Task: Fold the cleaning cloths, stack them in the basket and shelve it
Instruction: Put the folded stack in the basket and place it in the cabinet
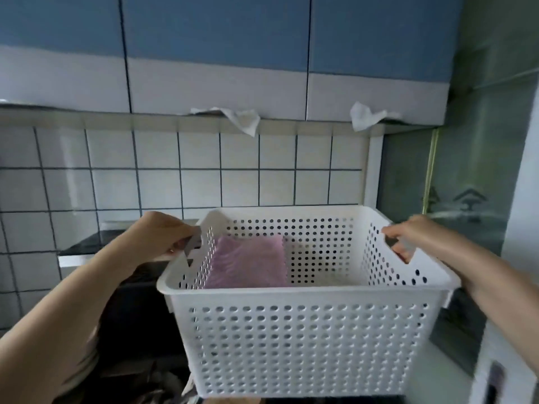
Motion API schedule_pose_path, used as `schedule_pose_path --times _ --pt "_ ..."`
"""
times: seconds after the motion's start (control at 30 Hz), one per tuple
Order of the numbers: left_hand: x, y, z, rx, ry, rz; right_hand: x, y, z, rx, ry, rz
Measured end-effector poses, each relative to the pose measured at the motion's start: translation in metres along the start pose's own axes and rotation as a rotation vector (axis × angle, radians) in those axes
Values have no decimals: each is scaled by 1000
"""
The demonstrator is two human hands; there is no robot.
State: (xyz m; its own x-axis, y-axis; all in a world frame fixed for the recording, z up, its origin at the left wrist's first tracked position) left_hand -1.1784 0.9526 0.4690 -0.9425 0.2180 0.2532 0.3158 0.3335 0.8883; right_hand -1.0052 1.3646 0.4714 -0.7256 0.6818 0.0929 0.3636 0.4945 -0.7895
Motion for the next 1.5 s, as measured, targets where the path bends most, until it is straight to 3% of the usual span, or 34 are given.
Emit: schedule_pose_path --times 0.13,0.23,0.43,0.73,0.9,1.23,1.5 --pt "30 55 1 426 -79 153 18 -22 -25 23 12 28" --pt "45 110 0 694 28 356 25 -39 -44 17 67 31" --pt "62 202 2 579 284 947 35 -73 -64 -28 122 -21" --pt "117 196 17 844 237 806 34 -88 -76 -34 134 -37" --pt "109 201 18 803 293 796 31 -88 -73 -38 120 -54" --pt "33 199 -29 485 589 1060 31 -101 -71 -46 109 -100" --pt "-3 159 -75 100 865 892 41 -121 -52 96 52 -127"
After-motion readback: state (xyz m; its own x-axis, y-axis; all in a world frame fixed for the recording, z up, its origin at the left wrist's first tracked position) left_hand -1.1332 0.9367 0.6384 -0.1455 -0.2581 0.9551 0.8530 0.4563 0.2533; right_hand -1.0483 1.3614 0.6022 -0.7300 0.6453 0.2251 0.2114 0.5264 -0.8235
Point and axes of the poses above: each hand's wrist, its own x-axis towards the middle knuckle, its own z-axis out of the palm, y = z × x, the point moved 6 cm from there along x, towards the middle knuckle, and after that the axes turned 6 degrees about -x, right-handed, at the moved point
